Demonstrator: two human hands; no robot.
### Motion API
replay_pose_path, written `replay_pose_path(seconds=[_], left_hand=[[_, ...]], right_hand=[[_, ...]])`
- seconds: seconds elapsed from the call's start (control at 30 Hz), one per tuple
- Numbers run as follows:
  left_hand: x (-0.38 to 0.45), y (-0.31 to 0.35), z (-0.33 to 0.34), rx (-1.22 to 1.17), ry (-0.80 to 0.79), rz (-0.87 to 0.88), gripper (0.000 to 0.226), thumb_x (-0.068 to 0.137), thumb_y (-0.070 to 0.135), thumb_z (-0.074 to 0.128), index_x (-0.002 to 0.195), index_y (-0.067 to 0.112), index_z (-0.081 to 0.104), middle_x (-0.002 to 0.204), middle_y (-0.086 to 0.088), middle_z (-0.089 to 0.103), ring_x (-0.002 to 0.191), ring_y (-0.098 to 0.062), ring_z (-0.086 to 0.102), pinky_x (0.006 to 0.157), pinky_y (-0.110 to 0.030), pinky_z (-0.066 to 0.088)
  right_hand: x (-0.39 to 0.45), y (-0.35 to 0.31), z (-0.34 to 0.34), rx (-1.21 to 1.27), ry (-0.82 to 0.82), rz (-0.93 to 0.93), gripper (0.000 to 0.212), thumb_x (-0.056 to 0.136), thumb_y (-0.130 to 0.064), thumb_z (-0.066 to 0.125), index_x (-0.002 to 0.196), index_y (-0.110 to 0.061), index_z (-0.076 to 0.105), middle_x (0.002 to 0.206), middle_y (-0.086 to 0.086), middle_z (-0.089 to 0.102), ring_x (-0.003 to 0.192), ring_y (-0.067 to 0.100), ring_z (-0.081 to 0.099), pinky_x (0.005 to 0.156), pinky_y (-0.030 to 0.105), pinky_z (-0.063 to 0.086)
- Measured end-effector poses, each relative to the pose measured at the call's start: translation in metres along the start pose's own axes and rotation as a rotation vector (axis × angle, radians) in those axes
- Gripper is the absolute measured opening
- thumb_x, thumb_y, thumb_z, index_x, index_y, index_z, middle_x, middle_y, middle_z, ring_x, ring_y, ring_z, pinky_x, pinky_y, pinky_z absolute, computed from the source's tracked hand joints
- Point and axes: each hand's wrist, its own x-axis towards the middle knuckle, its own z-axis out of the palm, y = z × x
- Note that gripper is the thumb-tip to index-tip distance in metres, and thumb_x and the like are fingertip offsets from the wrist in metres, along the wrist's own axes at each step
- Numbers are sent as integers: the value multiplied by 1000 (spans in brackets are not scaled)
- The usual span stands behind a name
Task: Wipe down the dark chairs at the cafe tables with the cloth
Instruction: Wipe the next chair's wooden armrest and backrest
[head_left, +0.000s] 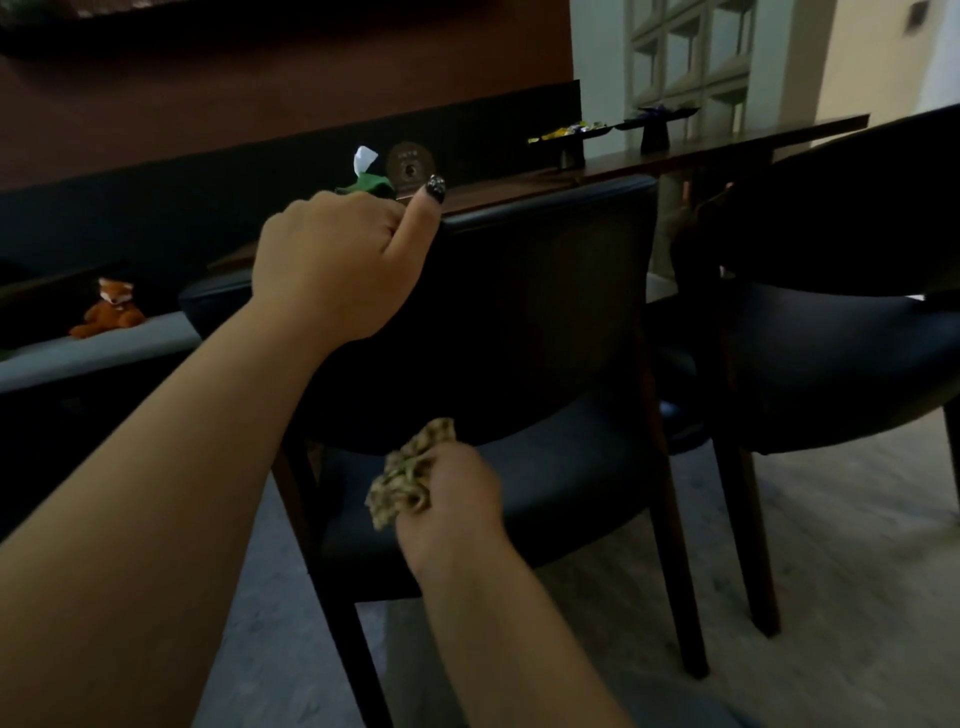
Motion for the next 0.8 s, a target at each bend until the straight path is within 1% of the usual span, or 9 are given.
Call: replay_pose_path(seconds=[0.1, 0.17, 0.27, 0.33, 0.4, 0.47, 0.63, 0.7, 0.8], left_hand=[[1, -1, -1, 6, -24, 5, 62, 101, 55, 19, 57, 22, 48, 53, -1, 45, 47, -17, 42, 49, -26, 20], [1, -2, 0, -6, -39, 2, 60, 101, 55, 19, 56, 26, 46, 54, -1, 46, 49, -16, 43, 49, -26, 21], [1, -2, 1, -9, -30, -9, 60, 101, 55, 21, 55, 25, 46, 54, -1, 47, 48, -16, 44, 49, -26, 22], [3, -2, 1, -14, -45, -7, 59, 101, 54, 20, 58, 24, 47, 54, -2, 47, 48, -17, 45, 49, -26, 23], [2, -1, 1, -14, -47, -3, 58, 101, 54, 20, 58, 25, 47, 54, -2, 47, 48, -18, 45, 49, -26, 24], [1, 0, 1, 3, -19, -4, 59, 102, 53, 21, 56, 23, 45, 52, -1, 45, 46, -17, 43, 49, -25, 22], [-1, 2, 4, 14, 57, -20, 62, 102, 51, 25, 50, 20, 38, 47, 0, 39, 42, -16, 38, 48, -25, 19], [0, 2, 6, 12, 77, -12, 62, 102, 50, 26, 49, 21, 36, 47, 0, 39, 42, -15, 37, 49, -26, 18], [-1, 0, 7, -9, 85, 8, 60, 102, 50, 27, 48, 24, 35, 46, 2, 37, 41, -13, 35, 48, -25, 18]], right_hand=[[-27, -38, -16, -102, 6, -246, 26, 95, 6, 41, 86, -15, 53, 66, -7, 45, 45, -4, 52, 43, 9, 41], [-24, -72, -35, -33, 190, -600, 26, 97, -8, 42, 82, -20, 60, 67, -7, 52, 55, 6, 50, 47, 16, 42], [9, -111, -44, -57, 478, -943, 42, 95, -4, 37, 132, -14, 53, 120, 2, 60, 107, 16, 58, 90, 27, 51], [35, -112, -39, -235, 461, -1002, 53, 93, 4, 35, 144, -9, 38, 143, 14, 45, 131, 26, 44, 110, 27, 35], [55, -80, -31, -376, 449, -1025, 57, 90, 10, 34, 146, 0, 30, 151, 20, 32, 140, 29, 31, 112, 12, 19], [59, -27, -16, -409, 487, -1094, 62, 83, 12, 35, 144, 8, 27, 152, 24, 26, 142, 30, 26, 112, 9, 12], [33, 70, 2, -710, 273, -1326, 62, 84, 11, 40, 143, 7, 23, 153, 21, 16, 143, 27, 18, 115, 24, 19], [31, 47, -11, -660, 217, -1419, 53, 87, 5, 37, 140, 8, 32, 150, 22, 23, 141, 26, 24, 115, 29, 25], [39, -27, -26, -408, 315, -1446, 59, 82, -5, 36, 141, -6, 36, 150, 13, 33, 140, 24, 31, 116, 35, 27]])
